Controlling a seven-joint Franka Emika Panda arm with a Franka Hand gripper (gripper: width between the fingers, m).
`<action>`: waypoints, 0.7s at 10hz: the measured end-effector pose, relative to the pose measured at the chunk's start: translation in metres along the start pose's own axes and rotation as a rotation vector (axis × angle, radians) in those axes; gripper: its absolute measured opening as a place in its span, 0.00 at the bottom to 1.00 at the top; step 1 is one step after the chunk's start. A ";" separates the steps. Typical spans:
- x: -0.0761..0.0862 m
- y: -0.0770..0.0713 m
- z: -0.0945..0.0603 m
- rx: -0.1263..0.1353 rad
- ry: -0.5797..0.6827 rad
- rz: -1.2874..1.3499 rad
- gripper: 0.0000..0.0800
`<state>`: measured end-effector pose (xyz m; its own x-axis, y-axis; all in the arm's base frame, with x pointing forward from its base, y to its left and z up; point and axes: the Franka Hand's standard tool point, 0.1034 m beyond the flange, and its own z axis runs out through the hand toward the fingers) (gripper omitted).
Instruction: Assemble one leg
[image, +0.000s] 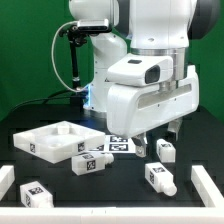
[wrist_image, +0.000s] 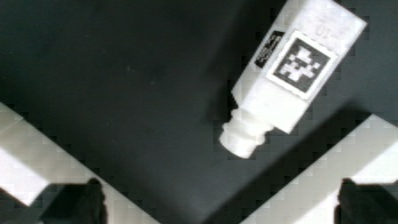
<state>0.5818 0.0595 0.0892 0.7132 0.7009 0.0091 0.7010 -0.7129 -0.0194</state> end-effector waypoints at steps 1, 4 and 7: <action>-0.001 -0.001 0.002 0.002 -0.002 0.009 0.81; -0.006 -0.028 0.032 0.027 -0.042 0.207 0.81; -0.013 -0.020 0.039 0.042 -0.035 0.187 0.81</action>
Offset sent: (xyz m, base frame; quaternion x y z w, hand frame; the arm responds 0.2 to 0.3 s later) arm -0.0094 -0.0042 -0.0368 -0.0721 -0.0841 0.1548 0.9817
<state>0.5582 0.0655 0.0507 0.8299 0.5569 -0.0331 0.5546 -0.8300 -0.0595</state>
